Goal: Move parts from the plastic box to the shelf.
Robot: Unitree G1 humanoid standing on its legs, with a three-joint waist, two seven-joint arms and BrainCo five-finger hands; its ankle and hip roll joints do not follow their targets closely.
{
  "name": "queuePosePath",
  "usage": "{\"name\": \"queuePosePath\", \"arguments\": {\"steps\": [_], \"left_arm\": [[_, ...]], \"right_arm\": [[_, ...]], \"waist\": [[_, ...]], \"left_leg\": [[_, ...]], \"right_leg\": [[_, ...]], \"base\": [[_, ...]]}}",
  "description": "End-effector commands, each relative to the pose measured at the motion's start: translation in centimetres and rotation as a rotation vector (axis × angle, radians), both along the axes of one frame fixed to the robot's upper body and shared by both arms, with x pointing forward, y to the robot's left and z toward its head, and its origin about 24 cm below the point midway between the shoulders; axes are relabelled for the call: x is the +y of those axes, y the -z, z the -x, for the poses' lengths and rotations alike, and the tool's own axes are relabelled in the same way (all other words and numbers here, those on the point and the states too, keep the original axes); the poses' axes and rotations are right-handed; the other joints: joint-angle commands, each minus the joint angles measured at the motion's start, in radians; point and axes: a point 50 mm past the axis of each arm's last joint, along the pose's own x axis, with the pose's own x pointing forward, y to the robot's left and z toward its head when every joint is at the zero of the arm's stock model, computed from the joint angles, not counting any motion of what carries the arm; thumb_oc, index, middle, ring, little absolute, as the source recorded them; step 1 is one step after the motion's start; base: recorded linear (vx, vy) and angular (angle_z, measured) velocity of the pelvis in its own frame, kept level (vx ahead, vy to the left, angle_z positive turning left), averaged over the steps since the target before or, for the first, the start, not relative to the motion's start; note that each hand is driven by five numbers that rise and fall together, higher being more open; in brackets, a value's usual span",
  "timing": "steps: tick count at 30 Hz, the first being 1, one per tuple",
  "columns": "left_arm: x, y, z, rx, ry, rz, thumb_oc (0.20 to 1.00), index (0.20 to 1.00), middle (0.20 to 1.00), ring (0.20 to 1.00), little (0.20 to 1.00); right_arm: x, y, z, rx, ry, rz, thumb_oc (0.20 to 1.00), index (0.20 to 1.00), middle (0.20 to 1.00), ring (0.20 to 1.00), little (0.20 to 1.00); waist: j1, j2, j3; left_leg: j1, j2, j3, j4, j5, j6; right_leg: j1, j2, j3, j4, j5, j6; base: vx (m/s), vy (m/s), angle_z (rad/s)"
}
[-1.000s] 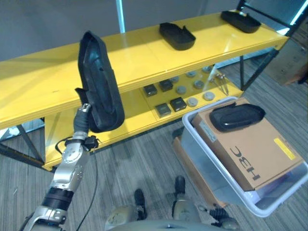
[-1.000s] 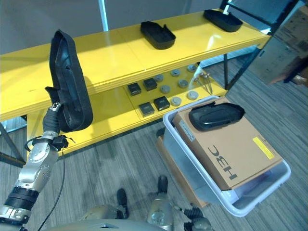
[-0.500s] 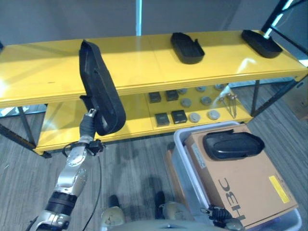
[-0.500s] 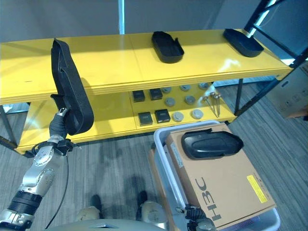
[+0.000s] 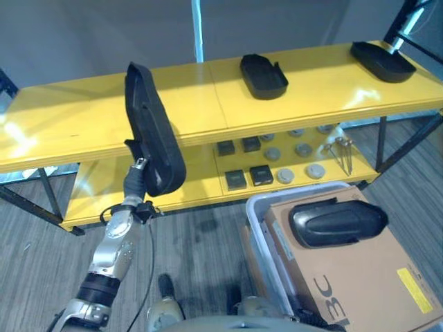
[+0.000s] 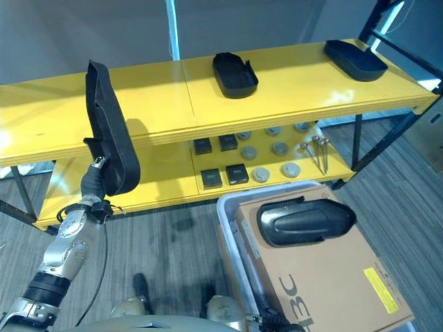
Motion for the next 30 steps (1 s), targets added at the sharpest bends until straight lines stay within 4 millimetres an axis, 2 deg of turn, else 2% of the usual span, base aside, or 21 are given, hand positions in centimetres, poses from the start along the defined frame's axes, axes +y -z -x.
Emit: {"name": "queuePosePath", "arguments": {"steps": [1,3,7,9,12,14,17,19,20,21,22,24,25,26,30], "left_arm": [[2.4,-4.3,-0.3,-0.216,-0.062,0.022,0.2,0.2,0.2,0.2,0.2],[3.1,-3.8,0.1,-0.21,-0.073,0.014,0.2,0.2,0.2,0.2,0.2],[3.6,-3.9,0.1,-0.227,-0.074,-0.017,0.2,0.2,0.2,0.2,0.2],[3.4,-4.3,-0.3,-0.241,-0.067,-0.03,0.2,0.2,0.2,0.2,0.2],[3.1,-5.4,-0.8,-0.269,-0.066,-0.08,0.2,0.2,0.2,0.2,0.2],[3.1,-5.6,-0.7,-0.27,-0.076,-0.1,0.2,0.2,0.2,0.2,0.2],[3.4,-5.6,-0.5,-0.263,-0.095,-0.116,0.2,0.2,0.2,0.2,0.2],[3.3,-5.6,-0.7,-0.267,-0.088,-0.166,0.2,0.2,0.2,0.2,0.2],[3.3,-5.8,-0.8,-0.273,-0.093,-0.218,0.2,0.2,0.2,0.2,0.2],[3.1,-6.5,-1.0,-0.29,-0.111,-0.34,0.2,0.2,0.2,0.2,0.2],[3.2,-6.8,-1.0,-0.299,-0.124,-0.373,0.2,0.2,0.2,0.2,0.2],[3.4,-7.3,-1.1,-0.311,-0.145,-0.429,0.2,0.2,0.2,0.2,0.2],[4.1,-8.5,-1.4,-0.331,-0.201,-0.532,0.2,0.2,0.2,0.2,0.2],[4.3,-8.8,-1.6,-0.322,-0.209,-0.568,0.2,0.2,0.2,0.2,0.2],[5.7,-10.0,-3.0,-0.262,-0.326,-0.73,0.2,0.2,0.2,0.2,0.2]], "right_arm": [[-0.5,-0.1,0.8,0.019,-0.019,-0.032,1.0,1.0,1.0,1.0,1.0],[-0.4,-0.1,0.8,0.012,0.006,-0.021,1.0,1.0,1.0,1.0,1.0],[-0.5,-0.1,0.4,-0.002,0.069,-0.017,1.0,1.0,1.0,1.0,1.0],[0.0,0.1,0.9,0.002,0.065,-0.028,1.0,1.0,1.0,1.0,1.0],[1.2,0.4,1.1,-0.011,0.03,-0.047,1.0,1.0,1.0,1.0,1.0],[1.7,0.4,0.6,-0.028,0.009,-0.065,1.0,1.0,1.0,1.0,1.0],[2.4,0.3,-0.5,-0.057,-0.033,-0.076,1.0,1.0,1.0,1.0,1.0],[2.7,0.2,-1.2,-0.08,-0.032,-0.084,1.0,1.0,1.0,1.0,1.0],[2.7,0.0,-1.5,-0.092,-0.028,-0.086,1.0,1.0,1.0,1.0,1.0],[2.6,-0.1,-1.9,-0.096,-0.025,-0.083,1.0,1.0,1.0,1.0,1.0],[2.4,-0.1,-2.0,-0.096,-0.024,-0.08,1.0,1.0,1.0,1.0,1.0],[2.3,-0.2,-2.0,-0.095,-0.022,-0.073,1.0,1.0,1.0,1.0,1.0],[2.0,-0.2,-1.6,-0.087,-0.024,-0.061,1.0,1.0,1.0,1.0,1.0],[1.9,-0.2,-1.4,-0.082,-0.025,-0.057,1.0,1.0,1.0,1.0,1.0],[1.3,-0.2,-0.4,-0.035,-0.06,-0.036,1.0,1.0,1.0,1.0,1.0]], "waist": [[0.022,0.004,0.03],[0.028,0.004,0.045],[0.037,0.006,0.045],[0.037,0.003,0.04],[0.049,-0.003,0.027],[0.066,-0.007,0.021],[0.088,-0.008,0.015],[0.092,-0.013,0.012],[0.093,-0.018,0.01],[0.097,-0.025,0.011],[0.097,-0.027,0.011],[0.097,-0.029,0.01],[0.091,-0.032,0.008],[0.088,-0.032,0.005],[0.053,-0.037,-0.01]], "left_leg": [[-0.071,0.043,-0.014,0.007,0.153,-0.005],[-0.082,0.058,-0.008,0.008,0.146,-0.004],[-0.055,0.049,0.014,0.052,0.057,0.028],[-0.056,0.025,0.016,0.106,0.012,0.043],[-0.016,-0.04,0.036,0.105,-0.039,0.07],[0.016,-0.069,0.036,0.089,-0.067,0.067],[0.019,-0.081,0.068,0.073,-0.072,0.074],[0.003,-0.084,0.08,0.073,-0.075,0.079],[-0.017,-0.081,0.083,0.078,-0.074,0.08],[-0.051,-0.07,0.084,0.087,-0.064,0.074],[-0.062,-0.064,0.083,0.09,-0.06,0.071],[-0.074,-0.056,0.083,0.093,-0.054,0.066],[-0.091,-0.035,0.087,0.091,-0.039,0.052],[-0.093,-0.03,0.088,0.088,-0.034,0.049],[-0.087,0.001,0.101,0.075,-0.009,0.03]], "right_leg": [[0.077,-0.02,0.042,-0.088,0.053,0.094],[0.09,-0.031,0.031,-0.036,0.019,0.095],[0.075,-0.09,0.007,0.051,-0.025,0.106],[0.089,-0.132,-0.008,0.066,-0.033,0.122],[0.106,-0.2,-0.046,0.056,-0.018,0.168],[0.105,-0.244,-0.078,0.066,-0.018,0.194],[0.109,-0.277,-0.126,0.046,-0.001,0.209],[0.106,-0.273,-0.125,0.026,0.003,0.209],[0.105,-0.263,-0.119,0.009,0.004,0.206],[0.11,-0.246,-0.111,-0.023,0.007,0.2],[0.111,-0.239,-0.107,-0.033,0.008,0.198],[0.113,-0.23,-0.105,-0.045,0.009,0.196],[0.118,-0.214,-0.102,-0.064,0.009,0.194],[0.119,-0.209,-0.101,-0.071,0.01,0.193],[0.118,-0.188,-0.09,-0.084,0.018,0.191]], "base": [[0.36,0.235,-0.02],[0.33,0.261,-0.08],[0.25,0.286,-0.47],[0.22,0.276,-0.48],[0.15,0.228,-0.28],[0.12,0.139,-0.28],[0.0,0.048,-0.31],[-0.05,-0.038,-0.29],[-0.07,-0.118,-0.3],[-0.06,-0.127,-0.13],[-0.05,-0.123,0.01],[-0.03,-0.082,-0.03],[-0.03,-0.099,-0.01],[-0.03,-0.133,0.02],[0.04,-0.074,-0.07]]}}
